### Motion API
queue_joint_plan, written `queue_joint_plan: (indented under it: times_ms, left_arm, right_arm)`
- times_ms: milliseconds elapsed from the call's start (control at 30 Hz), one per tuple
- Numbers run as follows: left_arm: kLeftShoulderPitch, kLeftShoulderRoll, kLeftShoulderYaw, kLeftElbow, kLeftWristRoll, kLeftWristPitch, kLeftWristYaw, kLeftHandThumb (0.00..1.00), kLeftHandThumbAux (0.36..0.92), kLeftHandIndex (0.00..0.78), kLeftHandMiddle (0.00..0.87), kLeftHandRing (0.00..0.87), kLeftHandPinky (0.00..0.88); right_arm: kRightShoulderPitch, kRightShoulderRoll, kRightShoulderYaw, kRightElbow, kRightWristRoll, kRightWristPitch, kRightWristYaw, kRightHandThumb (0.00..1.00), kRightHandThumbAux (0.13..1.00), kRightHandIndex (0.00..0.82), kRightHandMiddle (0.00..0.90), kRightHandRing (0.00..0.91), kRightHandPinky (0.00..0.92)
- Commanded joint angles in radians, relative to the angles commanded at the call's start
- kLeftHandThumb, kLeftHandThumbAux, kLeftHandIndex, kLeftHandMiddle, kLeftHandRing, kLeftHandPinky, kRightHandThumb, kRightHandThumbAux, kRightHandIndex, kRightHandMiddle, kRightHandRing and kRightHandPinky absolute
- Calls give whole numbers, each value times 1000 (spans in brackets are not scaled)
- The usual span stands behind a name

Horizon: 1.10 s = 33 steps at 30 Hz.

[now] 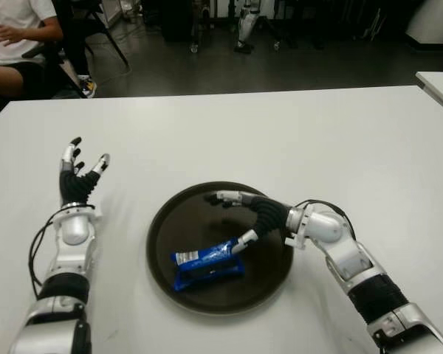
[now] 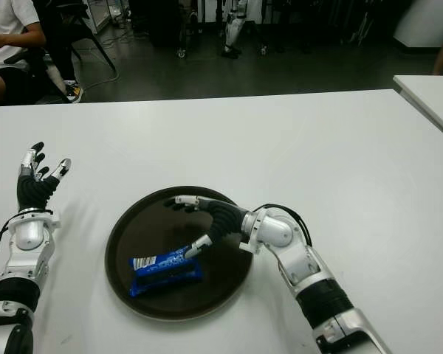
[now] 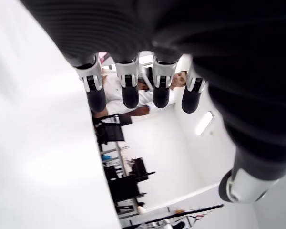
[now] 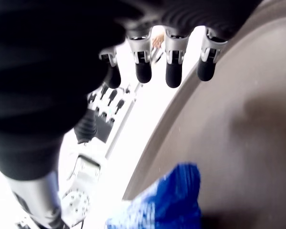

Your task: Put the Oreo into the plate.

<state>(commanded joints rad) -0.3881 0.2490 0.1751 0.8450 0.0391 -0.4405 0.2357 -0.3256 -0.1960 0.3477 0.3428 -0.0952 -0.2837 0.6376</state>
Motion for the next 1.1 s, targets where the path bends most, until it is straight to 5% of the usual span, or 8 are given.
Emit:
queue_joint_plan:
  times_ms: [500,1100]
  left_arm:
    - [2,8,-5,-10,16,42,2,0,626,0,0,0,5]
    - [-23,27,7,56,-2,-16,-60,0,610,0,0,0,8]
  right_arm:
    - [10,1,-2,7,-44,-38,-76,0,719,95,102,100,88]
    - [-16,28,-10,94,-41,-96,-123,0,723,65,83,83,81]
